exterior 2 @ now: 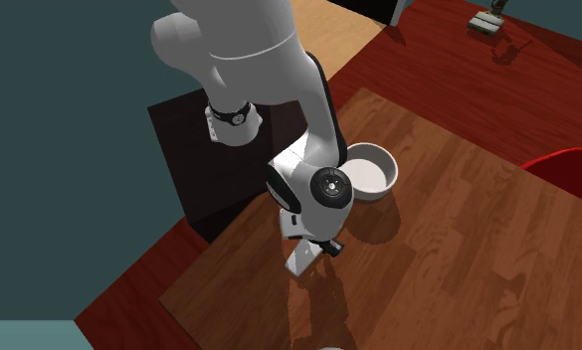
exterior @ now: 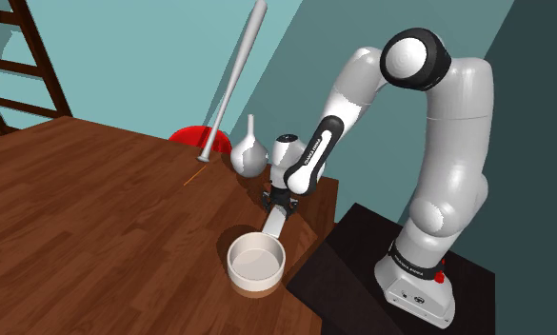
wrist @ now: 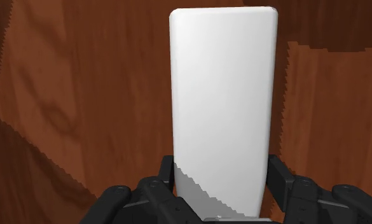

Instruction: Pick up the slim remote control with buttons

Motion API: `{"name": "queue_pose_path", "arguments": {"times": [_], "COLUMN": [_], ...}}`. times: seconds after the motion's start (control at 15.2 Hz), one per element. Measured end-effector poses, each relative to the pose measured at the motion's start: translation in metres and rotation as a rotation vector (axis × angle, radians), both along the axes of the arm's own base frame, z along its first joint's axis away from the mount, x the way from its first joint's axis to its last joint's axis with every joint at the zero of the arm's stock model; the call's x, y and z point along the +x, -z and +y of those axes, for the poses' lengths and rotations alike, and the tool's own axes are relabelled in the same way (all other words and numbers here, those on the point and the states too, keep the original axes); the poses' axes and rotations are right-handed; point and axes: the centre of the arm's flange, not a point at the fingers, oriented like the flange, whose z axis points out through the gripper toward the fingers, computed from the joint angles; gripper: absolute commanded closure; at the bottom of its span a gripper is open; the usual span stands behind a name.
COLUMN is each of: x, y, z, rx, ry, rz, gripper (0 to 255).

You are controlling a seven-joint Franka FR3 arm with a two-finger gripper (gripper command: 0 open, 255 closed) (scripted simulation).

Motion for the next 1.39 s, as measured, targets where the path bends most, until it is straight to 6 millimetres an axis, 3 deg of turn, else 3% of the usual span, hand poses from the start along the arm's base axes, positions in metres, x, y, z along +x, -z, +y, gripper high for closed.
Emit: {"name": "queue_pose_path", "arguments": {"times": [0.66, 1.39], "x": [0.000, 0.001], "y": [-0.001, -0.056], "z": [0.000, -0.001], "rx": [0.000, 0.000], "ry": [0.000, 0.000], "rz": [-0.001, -0.001], "gripper": [255, 255]}}
